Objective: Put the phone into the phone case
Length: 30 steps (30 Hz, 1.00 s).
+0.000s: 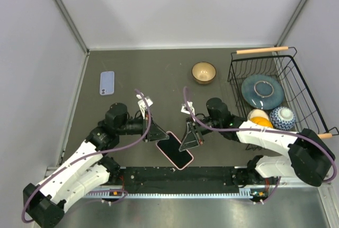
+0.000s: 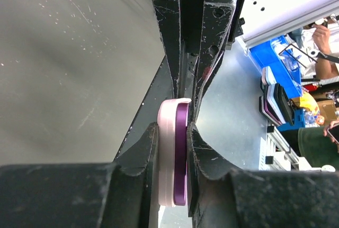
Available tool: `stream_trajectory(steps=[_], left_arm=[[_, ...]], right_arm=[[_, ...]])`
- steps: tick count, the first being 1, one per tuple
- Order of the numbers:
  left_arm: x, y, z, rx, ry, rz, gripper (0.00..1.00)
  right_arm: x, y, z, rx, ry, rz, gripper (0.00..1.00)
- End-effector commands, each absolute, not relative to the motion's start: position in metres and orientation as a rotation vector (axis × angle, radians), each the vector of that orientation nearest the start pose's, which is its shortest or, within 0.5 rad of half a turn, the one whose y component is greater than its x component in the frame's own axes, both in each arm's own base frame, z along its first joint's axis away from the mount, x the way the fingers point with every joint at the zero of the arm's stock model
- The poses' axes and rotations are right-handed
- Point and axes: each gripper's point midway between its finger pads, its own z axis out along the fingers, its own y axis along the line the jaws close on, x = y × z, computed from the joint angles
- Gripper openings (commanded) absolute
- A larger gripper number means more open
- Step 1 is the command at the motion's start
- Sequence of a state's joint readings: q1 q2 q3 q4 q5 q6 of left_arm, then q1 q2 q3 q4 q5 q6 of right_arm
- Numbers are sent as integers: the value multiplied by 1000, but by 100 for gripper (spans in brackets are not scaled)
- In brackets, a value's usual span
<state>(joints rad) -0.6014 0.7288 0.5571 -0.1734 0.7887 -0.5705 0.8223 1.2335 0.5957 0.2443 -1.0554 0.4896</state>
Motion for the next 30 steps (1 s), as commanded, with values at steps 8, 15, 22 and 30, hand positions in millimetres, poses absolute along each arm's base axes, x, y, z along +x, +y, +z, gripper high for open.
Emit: stream_trajectory(steps=[8,15,22,30], left_arm=[[122,-244,222,628,2021,-1419,69],[115,-238,242,556,1947,-1500,68],[118,-233,274,415,1787,-1602,71],[119,-229,258,369,1883,-1557,59]], right_arm=[[78,335,240,-1219,1494,1886,0],[78,326,252,-1247,1435,1862,0],[82,324,241,-1242,1499,1835,0],[89,324,234,-1195,1533,1833,0]])
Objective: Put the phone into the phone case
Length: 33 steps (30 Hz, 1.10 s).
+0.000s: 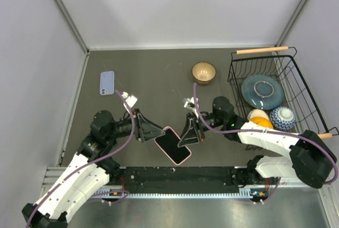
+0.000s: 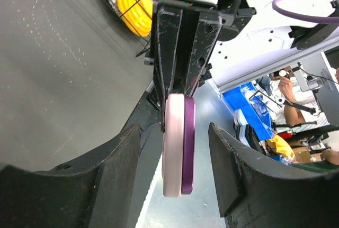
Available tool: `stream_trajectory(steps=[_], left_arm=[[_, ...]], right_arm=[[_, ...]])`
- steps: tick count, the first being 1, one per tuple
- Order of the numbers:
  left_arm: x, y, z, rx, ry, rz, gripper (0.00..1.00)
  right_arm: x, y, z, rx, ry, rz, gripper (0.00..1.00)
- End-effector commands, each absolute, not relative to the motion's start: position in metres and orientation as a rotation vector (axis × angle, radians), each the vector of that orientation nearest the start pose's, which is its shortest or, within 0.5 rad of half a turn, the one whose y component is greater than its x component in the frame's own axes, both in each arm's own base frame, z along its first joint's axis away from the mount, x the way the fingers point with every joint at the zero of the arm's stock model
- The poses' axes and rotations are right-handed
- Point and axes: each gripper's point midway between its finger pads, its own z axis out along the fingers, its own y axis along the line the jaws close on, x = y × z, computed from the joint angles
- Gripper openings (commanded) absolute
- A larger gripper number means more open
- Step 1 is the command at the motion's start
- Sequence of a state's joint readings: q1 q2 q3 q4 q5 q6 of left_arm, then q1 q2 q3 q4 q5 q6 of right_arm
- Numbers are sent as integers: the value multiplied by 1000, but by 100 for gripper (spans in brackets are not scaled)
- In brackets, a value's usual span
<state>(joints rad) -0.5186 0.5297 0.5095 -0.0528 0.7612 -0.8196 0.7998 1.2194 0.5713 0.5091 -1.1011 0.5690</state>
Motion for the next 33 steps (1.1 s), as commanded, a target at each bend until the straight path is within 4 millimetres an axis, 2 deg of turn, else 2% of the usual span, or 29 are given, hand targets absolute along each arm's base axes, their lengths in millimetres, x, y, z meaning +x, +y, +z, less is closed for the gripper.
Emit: stream_trajectory(steps=[1,6,7,8,9,11,14,17,18,20,21,22,23,24,25,28,31,33], left_arm=[[119,-228,254,373,1901,-1544,57],[116,-228,243,427,1931,-1524,43],[114,-229,243,443,1929,-1529,37],[115,-229,243,459,1923,-1519,14],[116,-229,243,469,1921,-1509,0],[120,-227,234,478,1954,-1462,0],[128,-223,225,478,1997,-1376,0],[131,-225,224,487,1999,-1373,0],[131,-226,223,489,2001,-1380,0],[131,-228,223,494,2005,-1398,0],[132,-229,226,494,1994,-1403,0],[133,-230,226,479,2001,-1416,0],[134,-230,227,469,2005,-1418,0],[134,-231,231,469,1998,-1422,0],[134,-231,234,458,1997,-1426,19],[138,-227,244,408,1971,-1413,49],[142,-222,256,325,1929,-1419,56],[145,-219,257,267,1914,-1430,57]], right_arm=[[89,324,234,-1193,1530,1836,0],[90,326,231,-1183,1541,1859,0],[90,327,231,-1182,1536,1862,0],[91,327,232,-1169,1544,1864,0],[92,329,230,-1162,1555,1864,0],[98,331,230,-1124,1583,1855,11],[106,335,236,-1072,1597,1838,27],[113,342,244,-1033,1594,1848,31],[115,344,244,-1021,1603,1856,29],[120,349,240,-979,1642,1884,14],[120,350,248,-986,1580,1900,7],[121,352,246,-984,1571,1920,0],[115,350,245,-980,1584,1969,0],[114,348,255,-998,1497,1973,0],[112,347,255,-996,1489,1988,0],[113,341,253,-977,1486,2005,0],[118,335,251,-951,1489,1988,0],[120,331,256,-938,1477,1981,0]])
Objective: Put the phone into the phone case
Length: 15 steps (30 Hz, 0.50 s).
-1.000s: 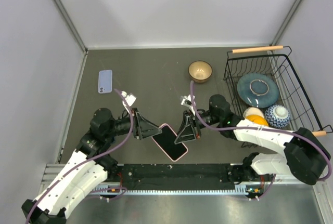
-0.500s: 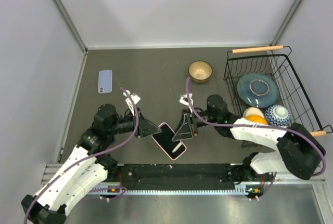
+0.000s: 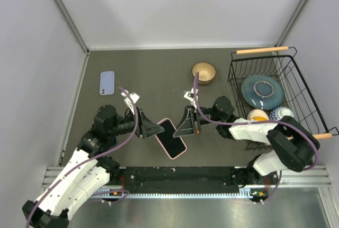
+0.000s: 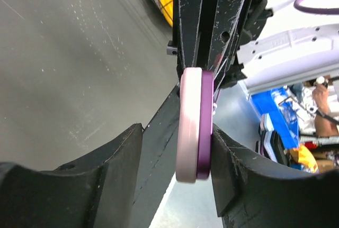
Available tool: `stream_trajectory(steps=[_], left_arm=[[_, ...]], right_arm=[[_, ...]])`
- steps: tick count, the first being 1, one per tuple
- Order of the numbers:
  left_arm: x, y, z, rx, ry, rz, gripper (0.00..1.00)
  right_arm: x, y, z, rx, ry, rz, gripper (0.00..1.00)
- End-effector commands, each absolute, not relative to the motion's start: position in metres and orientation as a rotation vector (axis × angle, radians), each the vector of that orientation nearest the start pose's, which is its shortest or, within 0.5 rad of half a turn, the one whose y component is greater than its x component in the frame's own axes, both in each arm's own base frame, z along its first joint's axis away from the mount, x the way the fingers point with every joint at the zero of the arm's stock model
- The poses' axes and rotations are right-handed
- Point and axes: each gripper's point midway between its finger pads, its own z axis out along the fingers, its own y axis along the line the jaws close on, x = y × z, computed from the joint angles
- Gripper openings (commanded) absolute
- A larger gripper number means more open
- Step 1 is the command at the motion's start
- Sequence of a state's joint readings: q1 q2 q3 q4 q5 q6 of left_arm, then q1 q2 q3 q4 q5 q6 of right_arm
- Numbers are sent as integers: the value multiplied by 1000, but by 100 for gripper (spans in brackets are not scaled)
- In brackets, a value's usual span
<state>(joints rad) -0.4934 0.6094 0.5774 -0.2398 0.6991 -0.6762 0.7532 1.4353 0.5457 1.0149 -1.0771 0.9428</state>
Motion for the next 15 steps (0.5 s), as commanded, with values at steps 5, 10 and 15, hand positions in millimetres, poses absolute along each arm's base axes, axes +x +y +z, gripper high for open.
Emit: stream_trajectory(steps=[5,10,15], left_arm=[[144,-217,275,166,1777,-1544,58],[140,-216,283,131,1716,-1600,57],[145,-216,268,158,1766,-1539,1]], right_arm=[[119,330,260,-942,1464,1991,0],[119,329,260,-930,1465,1994,0],[121,329,256,-900,1491,1992,0]])
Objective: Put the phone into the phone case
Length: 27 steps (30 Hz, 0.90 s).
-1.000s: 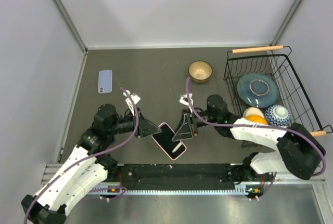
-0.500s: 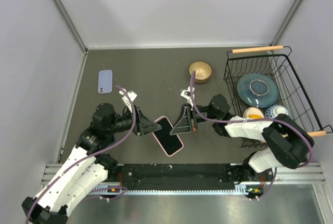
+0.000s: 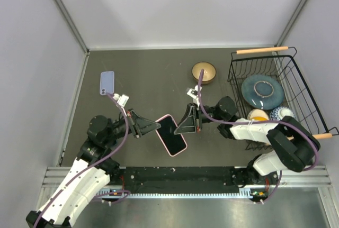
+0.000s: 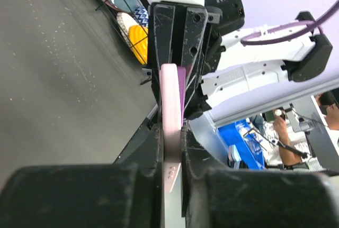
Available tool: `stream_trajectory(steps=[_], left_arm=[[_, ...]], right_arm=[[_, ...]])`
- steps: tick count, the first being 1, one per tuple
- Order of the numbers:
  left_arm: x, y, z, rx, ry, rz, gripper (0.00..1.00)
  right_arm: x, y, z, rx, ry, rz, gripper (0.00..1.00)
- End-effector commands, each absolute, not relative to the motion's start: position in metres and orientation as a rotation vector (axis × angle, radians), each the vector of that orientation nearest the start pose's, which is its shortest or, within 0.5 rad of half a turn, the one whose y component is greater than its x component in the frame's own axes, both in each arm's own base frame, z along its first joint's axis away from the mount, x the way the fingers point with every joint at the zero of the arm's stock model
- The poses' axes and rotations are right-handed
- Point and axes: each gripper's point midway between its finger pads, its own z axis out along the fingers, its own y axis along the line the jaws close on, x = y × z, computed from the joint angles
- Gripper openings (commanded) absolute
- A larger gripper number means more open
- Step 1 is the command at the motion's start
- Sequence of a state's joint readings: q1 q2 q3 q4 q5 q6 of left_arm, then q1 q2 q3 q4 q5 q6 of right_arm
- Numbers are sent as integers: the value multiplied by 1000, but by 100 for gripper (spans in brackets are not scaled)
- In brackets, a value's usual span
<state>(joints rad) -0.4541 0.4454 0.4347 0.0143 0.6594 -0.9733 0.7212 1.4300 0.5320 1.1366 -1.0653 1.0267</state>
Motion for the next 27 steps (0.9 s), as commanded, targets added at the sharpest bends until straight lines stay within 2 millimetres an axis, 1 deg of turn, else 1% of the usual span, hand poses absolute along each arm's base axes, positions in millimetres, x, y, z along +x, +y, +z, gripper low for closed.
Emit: stream_trajectory(steps=[1,2,3,4,5,7,8,9,11,12,13,14,16,17,18,19,20,22,23,25,27], left_arm=[[150,-214,266,144,1779,-1497,0],[151,-212,250,121,1862,-1455,0],[154,-211,242,151,1894,-1401,0],[156,-210,243,163,1896,-1377,0],[156,-209,240,178,1908,-1360,0],[154,-213,237,205,1920,-1383,0],[152,-214,239,215,1912,-1399,0],[153,-216,240,228,1895,-1411,0],[152,-218,244,245,1881,-1426,0],[153,-218,245,246,1879,-1424,4],[153,-217,247,248,1873,-1422,26],[153,-217,250,245,1862,-1419,39],[152,-217,254,250,1837,-1429,56],[148,-218,257,259,1820,-1454,59],[147,-219,252,260,1823,-1470,60],[145,-220,261,278,1776,-1495,61],[142,-222,257,292,1780,-1518,62],[140,-224,259,308,1757,-1543,62],[140,-224,256,307,1763,-1547,61],[140,-225,257,317,1748,-1559,61],[140,-227,254,325,1747,-1577,61]], right_arm=[[123,330,254,-893,1498,1986,0],[124,331,251,-881,1526,1983,4],[126,332,251,-869,1528,1970,8],[128,332,252,-861,1531,1961,11],[130,332,249,-847,1560,1958,18],[133,334,252,-841,1559,1951,23],[134,335,253,-835,1562,1952,23],[136,336,255,-825,1562,1951,17],[138,337,257,-813,1559,1950,0],[138,337,258,-805,1556,1952,0],[139,337,260,-794,1552,1950,0],[140,336,263,-769,1545,1942,0],[141,335,268,-743,1537,1938,0],[143,334,273,-719,1527,1930,0],[144,334,276,-710,1520,1927,0],[145,334,279,-696,1517,1926,0],[148,333,284,-674,1507,1923,0],[149,333,291,-652,1487,1930,0],[152,334,293,-621,1488,1938,0],[151,334,298,-609,1460,1955,0],[153,335,296,-579,1472,1973,0]])
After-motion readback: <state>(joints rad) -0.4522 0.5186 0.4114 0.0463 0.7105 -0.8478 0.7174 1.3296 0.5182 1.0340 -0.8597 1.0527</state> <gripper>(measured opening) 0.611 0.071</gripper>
